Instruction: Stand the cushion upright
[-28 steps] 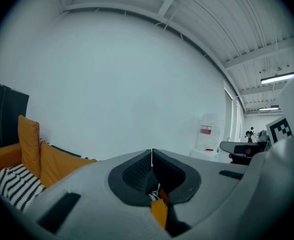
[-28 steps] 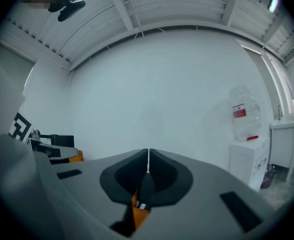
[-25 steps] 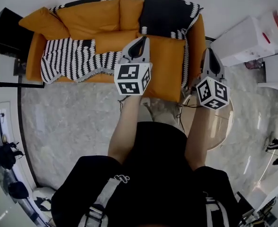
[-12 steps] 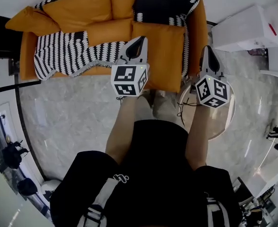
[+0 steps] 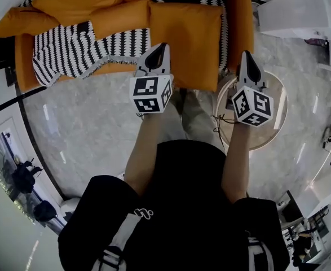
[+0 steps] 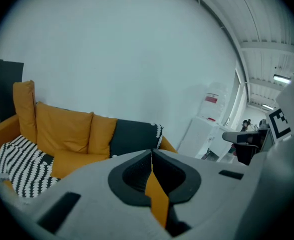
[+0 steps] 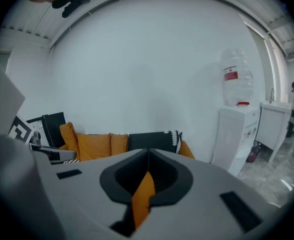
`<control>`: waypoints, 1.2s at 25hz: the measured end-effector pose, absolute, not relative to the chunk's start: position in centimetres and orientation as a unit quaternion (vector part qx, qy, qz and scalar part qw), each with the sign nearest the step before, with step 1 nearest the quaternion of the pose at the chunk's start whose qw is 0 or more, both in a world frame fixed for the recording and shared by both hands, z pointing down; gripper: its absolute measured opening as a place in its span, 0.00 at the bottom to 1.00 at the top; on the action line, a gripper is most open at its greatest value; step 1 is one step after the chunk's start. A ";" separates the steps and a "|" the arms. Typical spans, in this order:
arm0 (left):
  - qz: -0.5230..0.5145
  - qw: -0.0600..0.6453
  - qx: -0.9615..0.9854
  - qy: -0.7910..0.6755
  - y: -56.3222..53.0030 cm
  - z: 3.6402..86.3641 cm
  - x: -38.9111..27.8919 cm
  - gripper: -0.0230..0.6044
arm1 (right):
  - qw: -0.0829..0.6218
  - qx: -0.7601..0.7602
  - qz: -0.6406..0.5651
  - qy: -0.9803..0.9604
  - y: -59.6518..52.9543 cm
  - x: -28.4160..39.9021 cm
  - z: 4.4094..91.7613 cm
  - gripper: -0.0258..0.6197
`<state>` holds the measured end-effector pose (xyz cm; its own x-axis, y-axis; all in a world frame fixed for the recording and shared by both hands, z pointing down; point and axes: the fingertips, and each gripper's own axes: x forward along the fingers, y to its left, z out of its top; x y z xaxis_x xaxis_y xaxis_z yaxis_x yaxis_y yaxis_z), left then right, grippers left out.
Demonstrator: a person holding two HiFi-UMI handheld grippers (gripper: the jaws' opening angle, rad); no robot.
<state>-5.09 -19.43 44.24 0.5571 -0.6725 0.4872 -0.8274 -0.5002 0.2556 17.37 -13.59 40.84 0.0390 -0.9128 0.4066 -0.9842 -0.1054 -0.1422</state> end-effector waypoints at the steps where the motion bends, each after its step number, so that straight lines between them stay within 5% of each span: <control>1: 0.172 0.240 0.848 -0.440 -19.2 45.2 -5.2 0.06 | 0.092 0.713 0.210 -0.662 -13.3 17.3 41.7 0.06; 30: 0.373 0.350 0.765 -0.392 -6.8 71.7 -13.1 0.06 | 0.213 0.631 0.395 -0.633 -1.8 14.4 69.3 0.06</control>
<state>-13.06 -6.84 71.69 0.4149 -0.3387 0.8445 -0.8607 -0.4470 0.2436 14.40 -1.80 69.29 -0.1137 -0.6307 0.7677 -0.9670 -0.1069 -0.2311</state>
